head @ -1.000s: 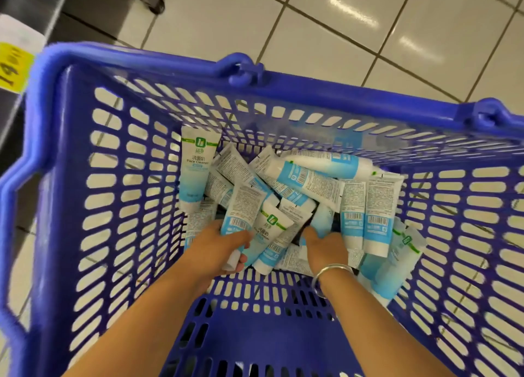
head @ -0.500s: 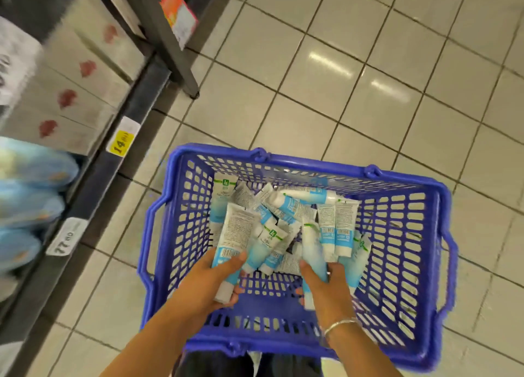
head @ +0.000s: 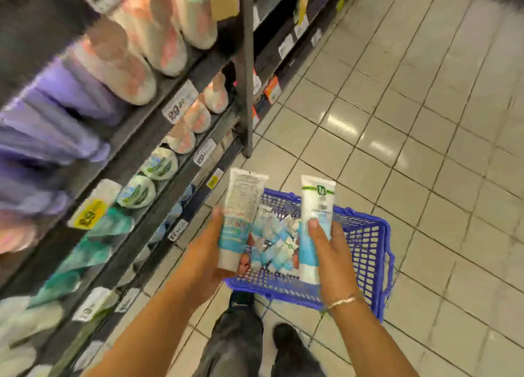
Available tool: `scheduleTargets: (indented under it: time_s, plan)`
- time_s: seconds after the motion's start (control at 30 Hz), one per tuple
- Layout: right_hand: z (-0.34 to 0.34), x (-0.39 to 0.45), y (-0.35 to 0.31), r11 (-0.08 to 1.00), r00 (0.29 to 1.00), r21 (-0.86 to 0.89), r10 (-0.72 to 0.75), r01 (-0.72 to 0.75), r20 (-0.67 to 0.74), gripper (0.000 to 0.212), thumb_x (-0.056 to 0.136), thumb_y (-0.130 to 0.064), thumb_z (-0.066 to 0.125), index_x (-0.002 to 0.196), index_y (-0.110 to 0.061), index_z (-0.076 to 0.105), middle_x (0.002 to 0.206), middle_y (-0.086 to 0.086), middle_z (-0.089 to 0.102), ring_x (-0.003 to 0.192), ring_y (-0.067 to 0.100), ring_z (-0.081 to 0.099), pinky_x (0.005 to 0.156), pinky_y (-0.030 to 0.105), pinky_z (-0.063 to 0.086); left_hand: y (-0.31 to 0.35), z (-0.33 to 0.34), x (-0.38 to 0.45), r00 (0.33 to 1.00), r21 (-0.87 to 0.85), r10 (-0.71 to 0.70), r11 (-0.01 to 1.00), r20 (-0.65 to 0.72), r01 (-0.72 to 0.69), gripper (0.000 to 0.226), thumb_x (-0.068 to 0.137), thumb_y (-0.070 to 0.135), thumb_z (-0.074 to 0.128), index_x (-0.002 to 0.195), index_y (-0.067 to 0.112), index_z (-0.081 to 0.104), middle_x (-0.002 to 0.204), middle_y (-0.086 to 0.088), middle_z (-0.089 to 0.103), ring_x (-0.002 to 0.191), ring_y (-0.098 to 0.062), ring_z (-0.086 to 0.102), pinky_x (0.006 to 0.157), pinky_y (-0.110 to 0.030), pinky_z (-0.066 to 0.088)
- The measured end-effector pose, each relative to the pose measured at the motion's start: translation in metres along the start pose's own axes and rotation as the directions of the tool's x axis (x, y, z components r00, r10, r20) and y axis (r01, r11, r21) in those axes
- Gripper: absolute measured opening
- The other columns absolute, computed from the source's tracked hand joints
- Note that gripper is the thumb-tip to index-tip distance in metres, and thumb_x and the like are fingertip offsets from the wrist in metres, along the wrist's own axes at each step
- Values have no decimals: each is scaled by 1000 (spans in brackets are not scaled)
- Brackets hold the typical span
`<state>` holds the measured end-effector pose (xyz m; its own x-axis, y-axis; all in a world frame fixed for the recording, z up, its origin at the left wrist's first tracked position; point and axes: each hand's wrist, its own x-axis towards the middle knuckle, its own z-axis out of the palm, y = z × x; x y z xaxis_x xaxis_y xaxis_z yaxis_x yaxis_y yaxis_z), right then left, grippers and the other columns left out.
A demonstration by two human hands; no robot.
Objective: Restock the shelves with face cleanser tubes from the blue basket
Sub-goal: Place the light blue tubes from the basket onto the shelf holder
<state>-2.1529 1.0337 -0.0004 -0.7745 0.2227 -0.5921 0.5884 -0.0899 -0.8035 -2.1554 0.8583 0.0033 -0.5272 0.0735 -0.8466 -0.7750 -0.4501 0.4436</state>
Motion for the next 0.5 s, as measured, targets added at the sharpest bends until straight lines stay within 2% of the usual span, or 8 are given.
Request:
scheduleTargets:
  time_s: [0.07, 0.13, 0.2, 0.27, 0.33, 0.4, 0.5]
  plan:
    - [10, -34, -30, 999, 999, 40, -28, 27, 23, 11, 81, -21, 63, 90, -25, 57, 86, 7, 65, 70, 20, 62, 61, 33, 53, 16, -2, -40, 999, -35, 39, 999, -27, -40, 60, 84, 57, 38, 66, 13, 74, 60, -8, 66, 39, -16, 55, 38, -21, 45]
    - [16, -66, -61, 997, 994, 28, -74, 72, 75, 15, 81, -18, 64, 92, -25, 57, 81, -6, 67, 70, 11, 63, 65, 28, 53, 29, 0, -80, 997, -73, 72, 995, -22, -74, 54, 83, 55, 41, 72, 12, 71, 62, -9, 67, 40, -17, 56, 39, -22, 46]
    - [20, -98, -89, 995, 983, 30, -94, 90, 158, 21, 76, -24, 66, 94, -23, 57, 82, -1, 66, 72, 14, 61, 68, 32, 51, 37, 1, -120, 993, -95, 117, 989, 1, -116, 53, 73, 57, 48, 73, 11, 73, 63, -7, 67, 44, -15, 58, 43, -26, 50]
    - [22, -130, -113, 996, 967, 48, -84, 75, 239, 34, 66, -34, 67, 96, -21, 58, 83, 9, 65, 68, 20, 60, 60, 31, 51, 39, 1, -159, 982, -102, 185, 978, 28, -181, 49, 63, 57, 55, 76, 15, 76, 65, -5, 67, 50, -12, 60, 51, -31, 55]
    - [27, -160, -132, 995, 948, 62, -91, 76, 304, 30, 68, -32, 66, 95, -22, 58, 74, 8, 66, 60, 18, 60, 51, 28, 51, 38, -2, -197, 970, -112, 242, 965, 21, -239, 49, 58, 55, 62, 85, 16, 75, 65, -3, 66, 53, -12, 61, 56, -33, 56]
    - [33, -186, -146, 994, 919, 72, -106, 85, 379, 24, 72, -26, 64, 95, -21, 57, 67, 7, 65, 54, 17, 59, 47, 25, 51, 34, -4, -232, 959, -123, 284, 951, -21, -284, 53, 57, 53, 67, 94, 15, 70, 65, -2, 65, 55, -12, 61, 55, -30, 55]
    - [37, -222, -164, 990, 843, 70, -142, 124, 519, 21, 80, -16, 62, 99, -12, 56, 69, 11, 61, 54, 18, 56, 45, 25, 50, 23, -3, -283, 931, -151, 352, 920, -93, -363, 54, 57, 55, 65, 92, 14, 68, 61, 0, 60, 50, -11, 56, 44, -23, 47]
